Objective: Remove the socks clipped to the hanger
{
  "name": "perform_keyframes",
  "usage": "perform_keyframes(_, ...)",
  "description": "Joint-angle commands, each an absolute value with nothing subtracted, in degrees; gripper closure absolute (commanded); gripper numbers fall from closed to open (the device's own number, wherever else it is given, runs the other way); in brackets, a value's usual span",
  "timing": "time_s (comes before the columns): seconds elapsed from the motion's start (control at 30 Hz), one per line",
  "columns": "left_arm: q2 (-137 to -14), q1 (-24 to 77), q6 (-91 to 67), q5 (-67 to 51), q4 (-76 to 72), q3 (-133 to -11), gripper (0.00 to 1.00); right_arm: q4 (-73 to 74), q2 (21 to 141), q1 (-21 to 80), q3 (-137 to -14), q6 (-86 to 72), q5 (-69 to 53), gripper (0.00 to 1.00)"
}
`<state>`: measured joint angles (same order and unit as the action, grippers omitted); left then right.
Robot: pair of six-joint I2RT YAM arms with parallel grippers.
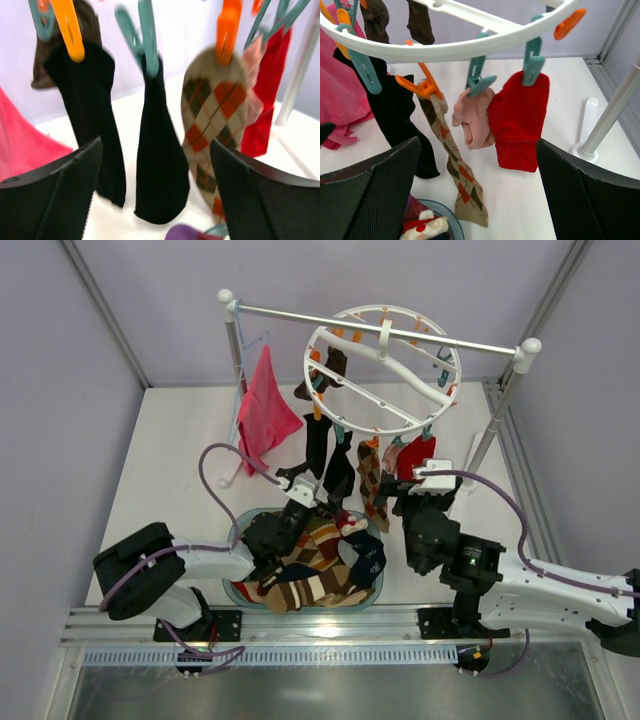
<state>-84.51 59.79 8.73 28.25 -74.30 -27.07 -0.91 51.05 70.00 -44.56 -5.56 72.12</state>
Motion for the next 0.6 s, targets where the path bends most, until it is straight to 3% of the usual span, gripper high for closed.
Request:
perform_keyframes(0.0,-81.21,58.28,6.51,23.13,-78.05,-29.71,0.1,-4.04,44.49,69.87,-40.0,-5.89,69.79,0.03)
perform_keyframes(0.27,-82.17,47.21,-3.68,0.63,-67.84,-33.75,0.0,-7.47,34.02,69.7,-31.65,-3.78,68.38,0.03)
perform_keyframes(0.57,-90.43,45.18,-0.79,1.23,-67.76,-39.9,0.0,-10.46,29.27,69.79,-26.99,-2.37,65.83,0.03)
